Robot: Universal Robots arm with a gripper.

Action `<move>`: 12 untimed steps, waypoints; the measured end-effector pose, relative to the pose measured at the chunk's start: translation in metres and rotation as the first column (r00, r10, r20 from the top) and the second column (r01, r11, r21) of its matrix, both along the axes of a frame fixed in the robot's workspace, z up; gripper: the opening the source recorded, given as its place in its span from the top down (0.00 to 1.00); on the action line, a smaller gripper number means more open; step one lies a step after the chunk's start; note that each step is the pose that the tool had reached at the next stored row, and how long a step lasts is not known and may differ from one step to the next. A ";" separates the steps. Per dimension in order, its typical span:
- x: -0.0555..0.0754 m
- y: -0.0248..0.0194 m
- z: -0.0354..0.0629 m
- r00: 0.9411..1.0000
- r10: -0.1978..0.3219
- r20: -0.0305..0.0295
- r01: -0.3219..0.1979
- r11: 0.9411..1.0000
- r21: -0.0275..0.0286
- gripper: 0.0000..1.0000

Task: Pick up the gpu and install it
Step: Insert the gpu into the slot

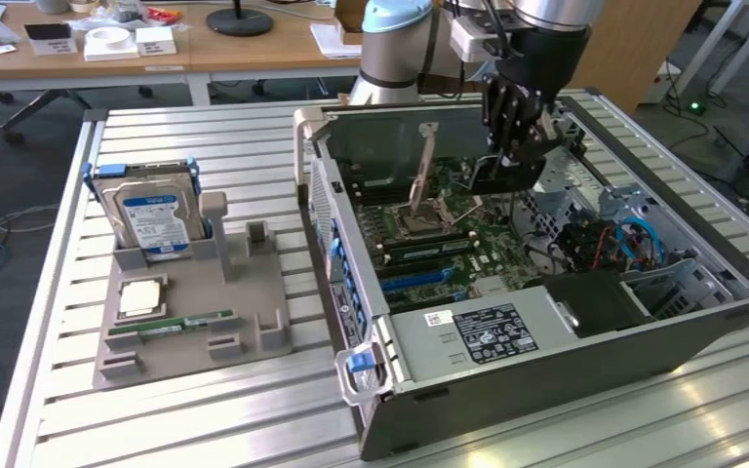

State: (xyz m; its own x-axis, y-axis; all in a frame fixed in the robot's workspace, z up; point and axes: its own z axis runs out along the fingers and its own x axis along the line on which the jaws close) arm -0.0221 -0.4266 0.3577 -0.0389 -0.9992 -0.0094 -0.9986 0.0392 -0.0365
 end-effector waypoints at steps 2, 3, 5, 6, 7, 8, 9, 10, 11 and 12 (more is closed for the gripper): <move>0.000 0.0000 -0.0014 1.000 0.000 0.000 0.000 1.000 0.000 0.74; 0.000 0.0000 -0.0015 1.000 0.000 0.000 0.000 1.000 0.000 0.74; 0.000 0.0000 -0.0015 1.000 0.000 0.000 0.000 1.000 0.000 0.74; 0.000 0.0000 -0.0018 1.000 0.000 0.000 0.000 1.000 0.000 0.74; -0.001 0.0000 -0.0025 1.000 0.000 0.000 0.000 1.000 0.000 0.74; -0.001 0.0000 -0.0033 1.000 0.000 0.000 0.000 1.000 0.000 0.74; -0.001 0.0000 -0.0041 1.000 0.000 0.000 0.000 1.000 0.000 0.74; -0.001 0.0000 -0.0051 1.000 0.000 0.000 0.000 1.000 0.000 0.74; -0.001 0.0000 -0.0060 1.000 0.000 0.000 0.000 1.000 0.000 0.74; -0.001 0.0000 -0.0068 1.000 0.000 0.000 0.000 1.000 0.000 0.74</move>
